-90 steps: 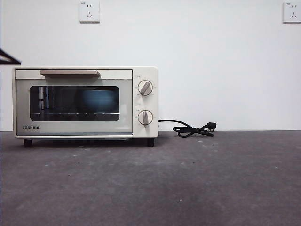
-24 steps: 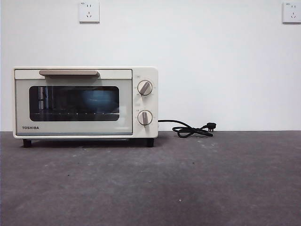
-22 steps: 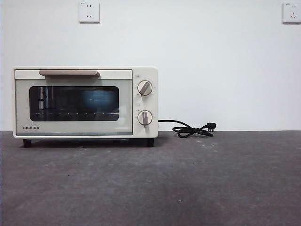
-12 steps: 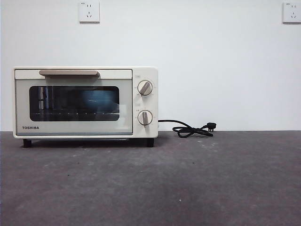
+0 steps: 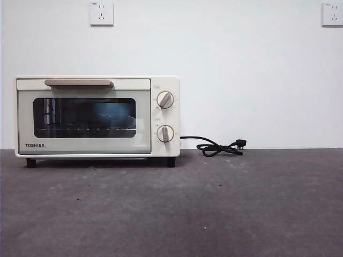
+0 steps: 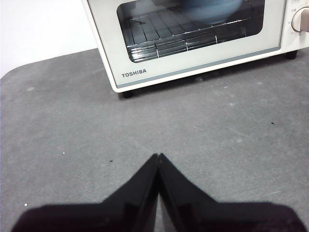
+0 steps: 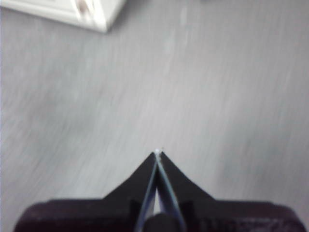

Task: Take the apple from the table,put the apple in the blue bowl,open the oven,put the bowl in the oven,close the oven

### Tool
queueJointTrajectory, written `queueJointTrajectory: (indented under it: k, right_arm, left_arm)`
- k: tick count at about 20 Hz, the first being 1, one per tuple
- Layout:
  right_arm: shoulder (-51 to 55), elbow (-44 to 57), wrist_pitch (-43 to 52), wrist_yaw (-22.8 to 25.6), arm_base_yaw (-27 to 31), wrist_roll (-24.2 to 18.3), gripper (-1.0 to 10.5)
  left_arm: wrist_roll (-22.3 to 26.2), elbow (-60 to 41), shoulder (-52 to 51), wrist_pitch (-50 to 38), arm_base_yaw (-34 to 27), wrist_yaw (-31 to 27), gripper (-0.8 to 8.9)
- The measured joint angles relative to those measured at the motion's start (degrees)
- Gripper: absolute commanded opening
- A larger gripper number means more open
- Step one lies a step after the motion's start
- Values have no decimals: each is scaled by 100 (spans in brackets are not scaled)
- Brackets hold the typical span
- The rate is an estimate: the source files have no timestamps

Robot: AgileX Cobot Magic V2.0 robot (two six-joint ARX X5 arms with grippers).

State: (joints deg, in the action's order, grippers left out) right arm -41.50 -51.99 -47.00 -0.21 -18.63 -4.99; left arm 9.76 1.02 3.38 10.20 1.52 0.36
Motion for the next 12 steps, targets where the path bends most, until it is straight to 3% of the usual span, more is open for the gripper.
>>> queueJointTrajectory:
  k: [2, 4, 6, 12]
  right_arm:
    - [50, 245, 739, -72, 144, -520, 1]
    - [332, 750, 1447, -461, 501, -807, 1]
    - [739, 1344, 2087, -868, 817, -846, 1]
    - [2024, 3276, 3637, -702, 1086, -981, 1]
  left_arm:
    - [0, 0, 0, -2, 0, 0, -3]
    - [0, 0, 0, 0, 0, 2, -3]
    - [0, 0, 0, 0, 0, 0, -3]
    - [0, 0, 9, -2, 0, 2, -3]
